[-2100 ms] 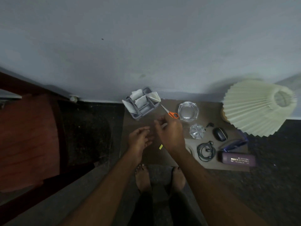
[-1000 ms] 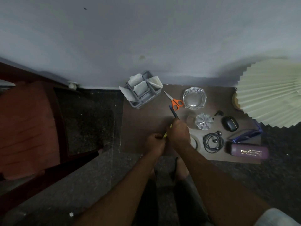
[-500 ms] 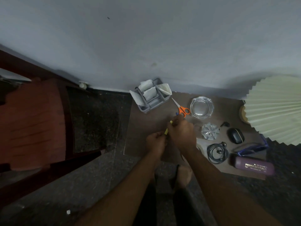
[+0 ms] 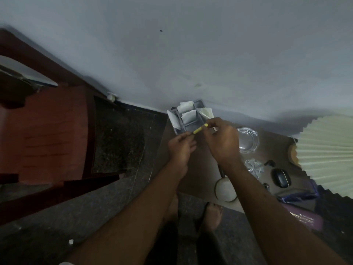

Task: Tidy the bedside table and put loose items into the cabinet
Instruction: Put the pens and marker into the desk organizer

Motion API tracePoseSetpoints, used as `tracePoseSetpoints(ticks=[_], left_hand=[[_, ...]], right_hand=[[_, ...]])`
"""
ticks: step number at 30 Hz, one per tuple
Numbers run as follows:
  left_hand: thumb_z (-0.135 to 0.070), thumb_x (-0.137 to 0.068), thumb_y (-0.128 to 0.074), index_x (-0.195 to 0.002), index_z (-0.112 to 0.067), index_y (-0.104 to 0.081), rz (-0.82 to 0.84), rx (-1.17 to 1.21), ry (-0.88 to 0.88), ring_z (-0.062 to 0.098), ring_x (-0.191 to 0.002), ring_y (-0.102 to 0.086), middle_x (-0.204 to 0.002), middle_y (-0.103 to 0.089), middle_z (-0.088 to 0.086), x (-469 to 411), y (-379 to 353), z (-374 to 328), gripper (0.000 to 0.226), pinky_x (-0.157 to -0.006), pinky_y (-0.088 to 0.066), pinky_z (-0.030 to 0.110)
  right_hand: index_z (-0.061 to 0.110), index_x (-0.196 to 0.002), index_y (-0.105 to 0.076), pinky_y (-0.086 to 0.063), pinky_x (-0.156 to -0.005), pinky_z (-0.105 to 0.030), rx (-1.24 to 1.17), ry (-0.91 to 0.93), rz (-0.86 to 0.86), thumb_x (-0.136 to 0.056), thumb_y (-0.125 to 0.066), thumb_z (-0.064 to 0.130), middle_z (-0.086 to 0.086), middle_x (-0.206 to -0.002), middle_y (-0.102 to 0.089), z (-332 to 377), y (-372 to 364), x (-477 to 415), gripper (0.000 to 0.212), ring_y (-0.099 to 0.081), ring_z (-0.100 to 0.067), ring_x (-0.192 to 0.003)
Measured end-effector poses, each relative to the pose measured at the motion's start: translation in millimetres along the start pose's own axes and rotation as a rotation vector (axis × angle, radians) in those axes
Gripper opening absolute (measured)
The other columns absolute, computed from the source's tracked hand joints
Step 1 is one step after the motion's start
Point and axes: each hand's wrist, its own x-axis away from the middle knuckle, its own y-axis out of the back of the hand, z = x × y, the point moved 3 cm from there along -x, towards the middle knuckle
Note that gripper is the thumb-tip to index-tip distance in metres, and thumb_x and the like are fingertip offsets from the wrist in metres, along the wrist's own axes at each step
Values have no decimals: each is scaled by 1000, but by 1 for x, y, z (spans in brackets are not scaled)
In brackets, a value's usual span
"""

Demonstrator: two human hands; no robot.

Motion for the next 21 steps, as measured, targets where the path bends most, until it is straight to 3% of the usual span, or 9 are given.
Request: tracePoseSetpoints(ticks=[4, 12, 18, 21], left_hand=[[-4, -95, -61, -103, -9, -68, -4, 0, -6, 20, -85, -70, -100, -71, 11, -3, 4, -3, 12, -74, -60, 25], [-2, -93, -62, -113, -1, -69, -38, -30, 44, 17, -76, -66, -105, -71, 16, 2, 8, 11, 21, -73, -58, 26], [-1, -92, -63, -113, 0, -69, -29, -42, 100, 24, -84, -65, -101, -71, 17, 6, 16, 20, 22, -82, -57, 36], [-1, -93, -60, -111, -1, -69, -5, -56, 119, 19, -79, -64, -97, -70, 14, 8, 20, 25, 20, -78, -56, 31]], right_hand=[[17, -98, -72, -56, -74, -34, 18, 50, 2, -88, -70, 24, -2, -93, -77, 9, -2, -10, 13, -72, -24, -79], [17, -104, -68, -55, -76, -41, 217, 72, 86, -89, -63, 26, -12, -97, -74, 12, -22, -18, 18, -69, -37, -93], [16, -107, -66, -50, -72, -39, 321, 109, 155, -93, -57, 25, -14, -98, -73, 11, -41, -24, 18, -67, -40, -93], [15, -104, -66, -49, -69, -38, 366, 111, 169, -92, -56, 23, -15, -94, -72, 11, -48, -26, 18, -67, -41, -89]])
